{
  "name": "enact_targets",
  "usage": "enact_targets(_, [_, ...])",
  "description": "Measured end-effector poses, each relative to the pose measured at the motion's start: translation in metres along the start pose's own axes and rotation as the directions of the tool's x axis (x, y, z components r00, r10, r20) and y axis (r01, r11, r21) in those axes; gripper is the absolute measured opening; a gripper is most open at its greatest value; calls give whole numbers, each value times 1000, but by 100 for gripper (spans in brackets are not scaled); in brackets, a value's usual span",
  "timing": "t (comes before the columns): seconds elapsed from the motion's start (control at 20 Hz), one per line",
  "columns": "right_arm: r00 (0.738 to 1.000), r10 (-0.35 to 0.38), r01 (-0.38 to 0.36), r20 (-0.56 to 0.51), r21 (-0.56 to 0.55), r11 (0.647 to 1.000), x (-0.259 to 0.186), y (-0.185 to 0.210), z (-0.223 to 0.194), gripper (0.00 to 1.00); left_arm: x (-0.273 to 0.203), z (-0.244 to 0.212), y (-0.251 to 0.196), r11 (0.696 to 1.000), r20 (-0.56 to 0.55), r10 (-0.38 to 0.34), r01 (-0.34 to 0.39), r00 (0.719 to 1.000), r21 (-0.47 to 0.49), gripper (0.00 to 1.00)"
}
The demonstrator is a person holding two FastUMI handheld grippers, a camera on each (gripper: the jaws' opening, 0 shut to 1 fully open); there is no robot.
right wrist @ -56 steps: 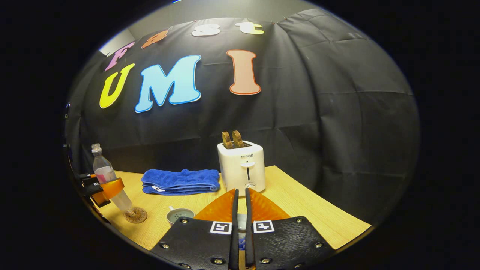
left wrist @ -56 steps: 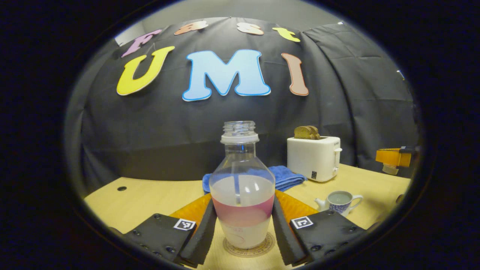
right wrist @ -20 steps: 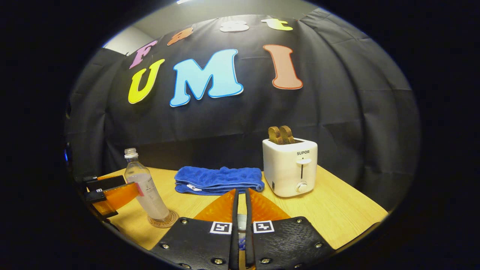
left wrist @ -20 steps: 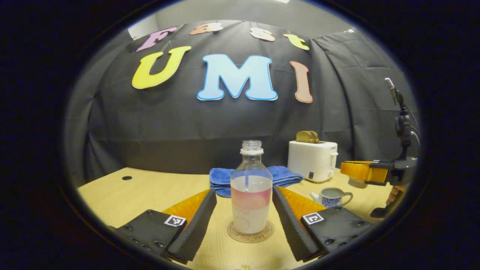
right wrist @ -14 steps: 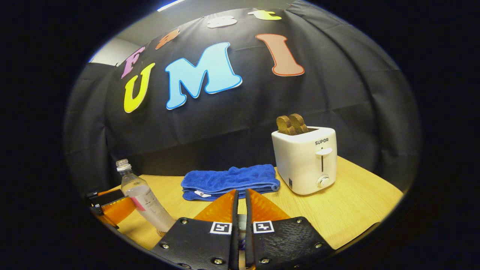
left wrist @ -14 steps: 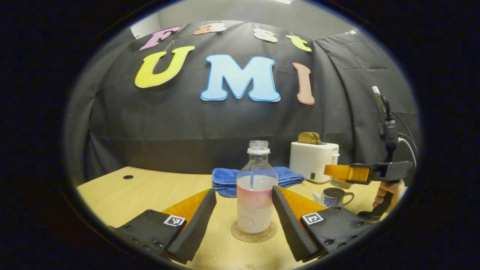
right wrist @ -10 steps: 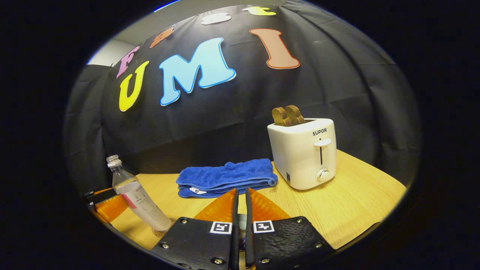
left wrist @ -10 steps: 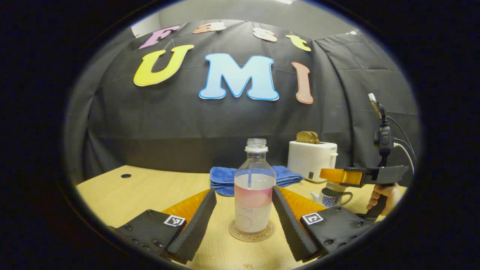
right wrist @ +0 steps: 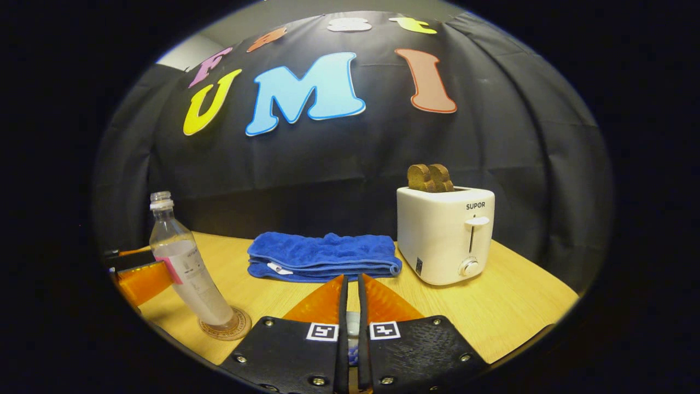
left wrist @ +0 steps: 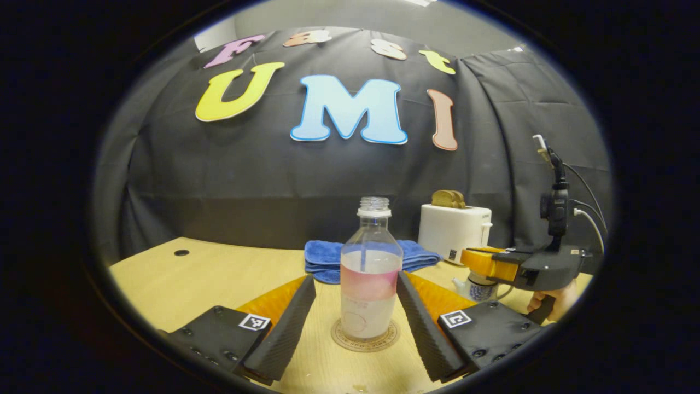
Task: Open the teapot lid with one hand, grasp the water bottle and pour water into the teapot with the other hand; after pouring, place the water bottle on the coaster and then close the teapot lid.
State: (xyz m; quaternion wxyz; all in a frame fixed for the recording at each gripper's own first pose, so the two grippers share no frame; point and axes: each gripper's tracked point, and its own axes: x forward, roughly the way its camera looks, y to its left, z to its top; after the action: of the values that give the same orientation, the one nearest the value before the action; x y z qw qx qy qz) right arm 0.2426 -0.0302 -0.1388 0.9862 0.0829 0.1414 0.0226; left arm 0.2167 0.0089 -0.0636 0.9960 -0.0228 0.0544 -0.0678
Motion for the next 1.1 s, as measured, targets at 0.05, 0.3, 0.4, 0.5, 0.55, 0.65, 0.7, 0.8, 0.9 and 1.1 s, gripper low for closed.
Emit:
enact_targets(0.05, [1000,-3,3,-1,-12,1000,0,0,-2,7,0,-1,0,1000,-3,-1,1,1000,-2,100])
enact_targets(0.3, [1000,-7,7,13,8,1000,-1,2,-3,6,2,-5,-1,1000,-16,-5,5,1000,-2,100])
enact_targets(0.4, [1000,-15,15,13,-8,1000,-2,4,-4,11,1,-4,-2,1000,-14,-8,8,1000,-7,100])
enact_targets(0.5, [1000,-21,21,22,-34,999,-4,6,-3,14,2,-6,-2,1000,-15,-8,8,1000,-7,100])
enact_targets(0.55, [999,-25,26,26,-46,999,-5,7,-3,14,2,-6,-1,1000,-17,-8,8,1000,-5,100])
enact_targets(0.65, [999,-22,24,28,-68,997,-8,11,-2,21,1,-4,1,1000,-15,-3,3,1000,0,100])
enact_targets(0.7, [999,-24,26,30,-68,997,-11,12,-1,31,1,-4,-1,1000,-12,-6,6,1000,-2,100])
enact_targets(0.8, [999,-10,13,49,-61,998,-19,20,8,50,1,-3,-2,1000,-13,-8,8,1000,-3,100])
enact_targets(0.9, [998,1,3,65,-58,998,-30,28,13,57,-1,-1,2,1000,-9,4,-4,1000,2,100])
enact_targets(1.1, [995,-5,11,97,-62,998,-60,35,29,99,-6,11,-6,1000,26,-11,12,1000,-13,100])
